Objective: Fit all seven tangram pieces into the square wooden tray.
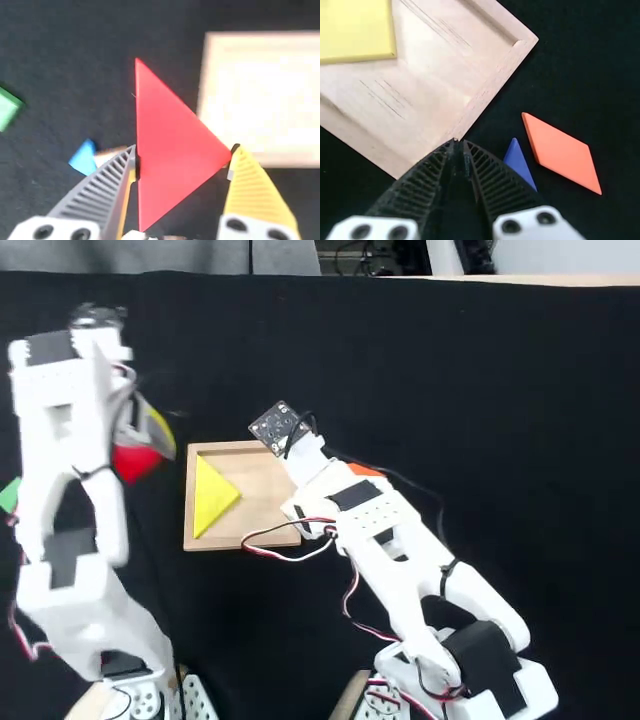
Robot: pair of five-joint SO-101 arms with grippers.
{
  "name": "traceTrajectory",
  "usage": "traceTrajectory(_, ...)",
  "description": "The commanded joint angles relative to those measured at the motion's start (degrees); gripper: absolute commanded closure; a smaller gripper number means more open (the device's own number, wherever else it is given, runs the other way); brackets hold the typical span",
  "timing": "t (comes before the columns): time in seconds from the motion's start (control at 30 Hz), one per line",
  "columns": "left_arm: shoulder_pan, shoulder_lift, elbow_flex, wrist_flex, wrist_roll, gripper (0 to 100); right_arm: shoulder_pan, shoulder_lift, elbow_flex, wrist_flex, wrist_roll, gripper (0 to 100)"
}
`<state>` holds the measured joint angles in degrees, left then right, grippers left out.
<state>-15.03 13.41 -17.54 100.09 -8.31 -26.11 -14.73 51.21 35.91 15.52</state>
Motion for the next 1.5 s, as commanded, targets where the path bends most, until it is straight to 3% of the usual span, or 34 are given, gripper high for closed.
traceTrajectory(0.0,9.45,-14.77,12.09,-2.11,2.81,79,3.43,-1.19,-1.45,-0.44,0.09,98.6)
traceTrajectory(0.27,18.95,-18.46,34.33,-19.96,17.32,79,13.10,-7.60,-0.22,-1.14,-11.08,98.6)
traceTrajectory(0.37,20.70,-18.99,39.78,-23.91,21.54,79,13.10,-8.84,1.71,-3.60,-11.52,98.6)
traceTrajectory(0.6,17.27,-18.55,47.16,-32.44,26.55,79,11.78,-9.27,2.86,-5.27,-11.43,98.4)
traceTrajectory(0.73,17.27,-18.55,50.24,-36.48,28.22,79,9.76,-8.92,3.12,-5.19,-8.09,98.5)
traceTrajectory(0.93,17.10,-18.55,50.86,-36.92,27.87,78,9.67,-8.92,3.12,-5.10,-7.65,98.6)
traceTrajectory(1.13,16.92,-18.55,51.03,-36.66,27.87,63,9.67,-8.84,3.12,-5.10,-7.65,98.5)
traceTrajectory(1.4,16.13,-19.16,49.10,-31.91,27.34,64,9.67,-8.84,3.12,-5.10,-7.56,98.4)
traceTrajectory(1.47,13.32,-19.16,44.18,-30.33,22.51,64,9.58,-8.84,3.12,-5.10,-7.56,98.4)
